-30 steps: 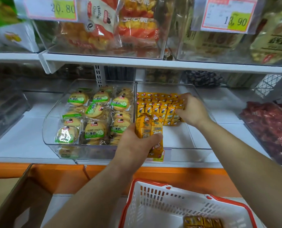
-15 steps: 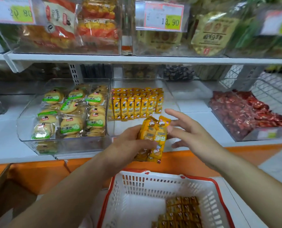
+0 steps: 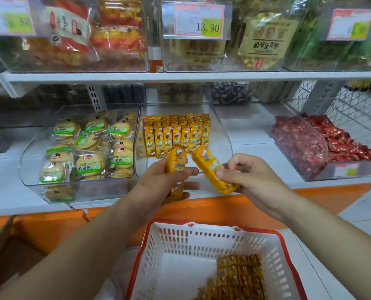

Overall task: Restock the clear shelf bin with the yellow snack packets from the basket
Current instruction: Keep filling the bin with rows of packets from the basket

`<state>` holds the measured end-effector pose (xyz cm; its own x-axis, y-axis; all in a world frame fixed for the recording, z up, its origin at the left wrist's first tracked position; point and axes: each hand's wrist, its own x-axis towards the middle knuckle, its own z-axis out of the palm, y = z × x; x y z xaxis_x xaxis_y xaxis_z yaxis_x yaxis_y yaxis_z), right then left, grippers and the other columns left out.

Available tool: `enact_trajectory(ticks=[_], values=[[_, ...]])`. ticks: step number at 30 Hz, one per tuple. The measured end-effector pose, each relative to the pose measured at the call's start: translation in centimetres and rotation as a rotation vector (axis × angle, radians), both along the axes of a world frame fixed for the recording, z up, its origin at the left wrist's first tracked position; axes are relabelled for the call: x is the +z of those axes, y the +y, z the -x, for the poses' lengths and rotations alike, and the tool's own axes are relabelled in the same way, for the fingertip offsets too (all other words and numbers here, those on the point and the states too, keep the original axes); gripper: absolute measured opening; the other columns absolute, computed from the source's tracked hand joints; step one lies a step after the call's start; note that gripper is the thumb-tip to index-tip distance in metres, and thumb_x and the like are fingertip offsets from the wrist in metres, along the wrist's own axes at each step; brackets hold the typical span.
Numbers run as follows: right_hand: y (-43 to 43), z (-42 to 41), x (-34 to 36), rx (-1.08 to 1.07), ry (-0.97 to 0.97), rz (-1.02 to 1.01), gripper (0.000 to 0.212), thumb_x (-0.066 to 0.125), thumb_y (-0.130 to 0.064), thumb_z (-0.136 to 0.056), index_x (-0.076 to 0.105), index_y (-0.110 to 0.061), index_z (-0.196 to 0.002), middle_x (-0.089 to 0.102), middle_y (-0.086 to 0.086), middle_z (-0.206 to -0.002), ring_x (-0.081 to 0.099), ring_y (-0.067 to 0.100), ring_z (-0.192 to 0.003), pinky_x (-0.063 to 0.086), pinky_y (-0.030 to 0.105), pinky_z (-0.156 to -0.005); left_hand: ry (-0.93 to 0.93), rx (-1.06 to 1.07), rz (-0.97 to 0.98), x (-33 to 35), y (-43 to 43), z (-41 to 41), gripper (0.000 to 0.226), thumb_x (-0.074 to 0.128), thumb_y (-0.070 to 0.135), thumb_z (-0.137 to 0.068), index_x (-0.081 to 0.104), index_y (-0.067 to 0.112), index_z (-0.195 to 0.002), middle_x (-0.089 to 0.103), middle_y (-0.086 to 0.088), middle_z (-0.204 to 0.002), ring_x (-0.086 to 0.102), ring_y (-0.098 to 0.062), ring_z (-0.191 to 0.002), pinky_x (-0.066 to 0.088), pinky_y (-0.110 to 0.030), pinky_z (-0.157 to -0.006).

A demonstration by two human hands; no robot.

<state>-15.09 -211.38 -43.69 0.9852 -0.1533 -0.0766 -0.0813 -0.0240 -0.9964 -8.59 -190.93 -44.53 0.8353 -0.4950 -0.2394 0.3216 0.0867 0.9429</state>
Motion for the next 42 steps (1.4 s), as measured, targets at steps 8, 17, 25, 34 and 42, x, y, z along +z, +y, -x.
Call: enact_trajectory(ticks=[8, 17, 25, 34, 42], values=[[2.4, -0.5, -0.8, 0.135, 0.032, 0.132, 0.082, 0.084, -0.010, -0.077, 0.044, -0.052, -0.135, 0.058, 0.000, -0.100, 0.067, 0.023, -0.068, 0.052, 0.024, -0.058, -0.103, -0.031, -0.117, -0.7, -0.3, -0.1, 0.023, 0.070, 0.022, -0.095, 0.068, 0.014, -0.117, 0.079, -0.006, -0.103, 0.077, -0.023, -0.088, 0.059, -0.028, -0.062], [-0.5, -2.9, 1.6, -0.010, -0.152, 0.294, 0.037, 0.079, -0.003, -0.079, 0.051, -0.022, -0.096, 0.071, -0.001, -0.084, 0.061, 0.027, -0.069, 0.051, 0.044, -0.063, -0.163, 0.048, -0.157, -0.5, 1.1, -1.3, 0.029, 0.065, 0.028, -0.098, 0.055, 0.016, -0.122, 0.079, 0.004, -0.101, 0.077, -0.019, -0.081, 0.059, -0.027, -0.062], [-3.5, -11.1, 2.5, -0.046, -0.213, 0.922, 0.037, 0.083, -0.010, -0.073, 0.057, -0.024, -0.095, 0.068, -0.003, -0.086, 0.066, 0.027, -0.079, 0.054, 0.044, -0.077, -0.179, 0.065, -0.253, -0.4, 1.4, -1.8, 0.028, 0.070, 0.026, -0.095, 0.062, 0.015, -0.119, 0.075, -0.006, -0.105, 0.076, -0.011, -0.076, 0.055, -0.021, -0.057], [-5.6, -20.5, 0.7, -0.021, -0.068, 1.532, 0.049, 0.076, -0.037, -0.080, 0.060, -0.030, -0.126, 0.066, 0.004, -0.118, 0.060, 0.029, -0.108, 0.048, 0.035, -0.080, -0.185, 0.042, -0.244, -1.4, 1.4, -2.5, 0.023, 0.074, 0.023, -0.092, 0.064, 0.018, -0.113, 0.075, -0.003, -0.097, 0.076, -0.010, -0.075, 0.059, -0.022, -0.062], [-5.6, -23.7, -0.6, 0.196, 0.003, 1.612, 0.040, 0.076, -0.032, -0.080, 0.060, -0.028, -0.117, 0.062, 0.003, -0.114, 0.051, 0.019, -0.089, 0.037, 0.027, -0.070, -0.133, 0.088, -0.231, -2.2, 1.8, -3.7, 0.023, 0.074, 0.022, -0.091, 0.066, 0.016, -0.111, 0.076, -0.007, -0.098, 0.076, -0.014, -0.074, 0.057, -0.024, -0.059]])
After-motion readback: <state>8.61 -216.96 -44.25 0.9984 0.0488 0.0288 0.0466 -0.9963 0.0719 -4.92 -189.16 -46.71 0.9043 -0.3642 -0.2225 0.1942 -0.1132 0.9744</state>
